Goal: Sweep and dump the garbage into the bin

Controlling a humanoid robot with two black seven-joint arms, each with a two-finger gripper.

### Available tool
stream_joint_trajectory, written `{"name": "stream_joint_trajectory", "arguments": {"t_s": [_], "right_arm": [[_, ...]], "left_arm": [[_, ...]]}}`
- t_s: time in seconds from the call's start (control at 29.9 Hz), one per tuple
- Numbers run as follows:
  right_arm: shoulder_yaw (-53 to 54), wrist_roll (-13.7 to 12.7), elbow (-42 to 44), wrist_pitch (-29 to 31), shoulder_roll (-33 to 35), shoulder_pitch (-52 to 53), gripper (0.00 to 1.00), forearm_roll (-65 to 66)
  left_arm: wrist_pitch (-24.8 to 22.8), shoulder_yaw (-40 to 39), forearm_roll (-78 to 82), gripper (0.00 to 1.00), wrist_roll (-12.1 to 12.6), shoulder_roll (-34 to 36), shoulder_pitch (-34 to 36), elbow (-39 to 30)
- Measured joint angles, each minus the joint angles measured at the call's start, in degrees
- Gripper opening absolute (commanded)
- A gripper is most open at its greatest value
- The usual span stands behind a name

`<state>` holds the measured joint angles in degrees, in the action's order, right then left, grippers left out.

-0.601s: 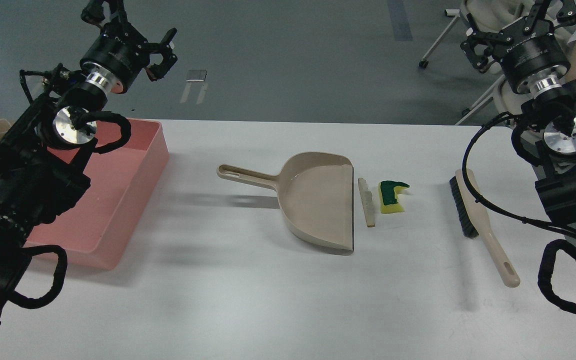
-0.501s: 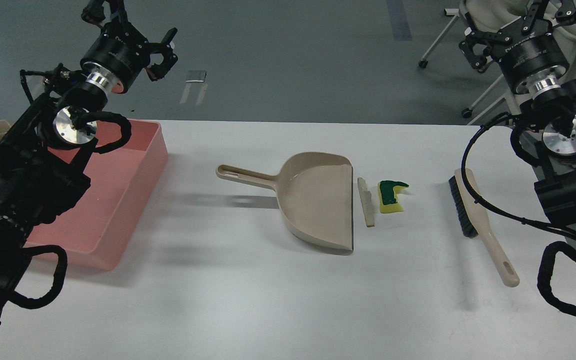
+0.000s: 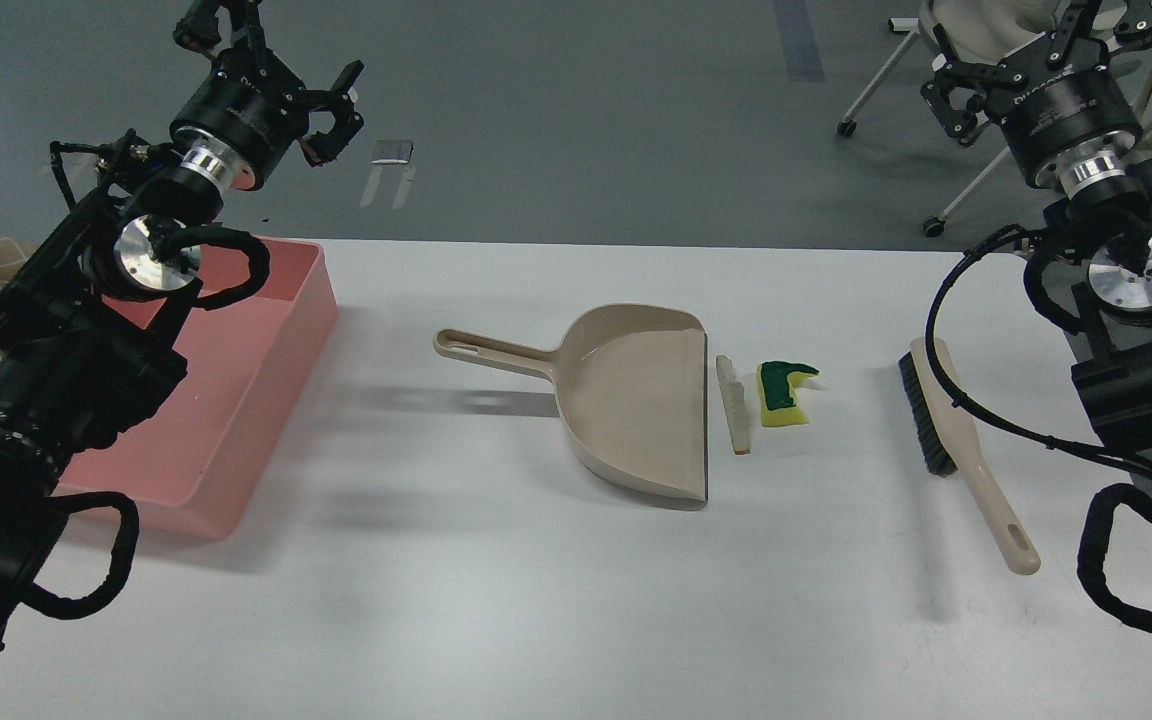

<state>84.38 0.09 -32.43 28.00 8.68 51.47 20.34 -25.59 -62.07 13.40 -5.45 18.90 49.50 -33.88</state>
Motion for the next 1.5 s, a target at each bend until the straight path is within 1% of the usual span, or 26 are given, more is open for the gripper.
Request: {"name": "stream_joint_trajectory", "arguments": {"t_s": [0.27, 0.53, 0.94, 1.2, 1.5], "right_arm": [[-0.42, -0.15, -0.17, 0.00, 0.25, 0.19, 1.00, 0.00], [0.03, 0.79, -0.48, 0.00, 0.32, -1.24, 1.00, 0.00], [0.06, 0.97, -0.47, 0.00, 1.30, -0.95, 1.00, -0.04], [-0.40, 0.89, -0.39, 0.00, 1.53, -1.07, 1.00, 0.05], [-0.45, 0.83, -0.60, 0.00, 4.60, -1.62, 1.00, -0.06]], "left_arm": [[0.05, 0.00, -0.21, 0.99, -0.15, 0.34, -0.87, -2.51], [0.41, -0.21, -0.56, 0.99, -0.23, 0.34, -1.00, -2.68], [0.10, -0.41, -0.60, 0.99, -0.28, 0.69, -1.15, -2.68], [0.02, -0.35, -0.57, 0.99, -1.46, 0.70, -1.24, -2.68], [-0.13, -0.29, -0.56, 0.99, -1.57, 0.79, -1.25, -2.76]]}}
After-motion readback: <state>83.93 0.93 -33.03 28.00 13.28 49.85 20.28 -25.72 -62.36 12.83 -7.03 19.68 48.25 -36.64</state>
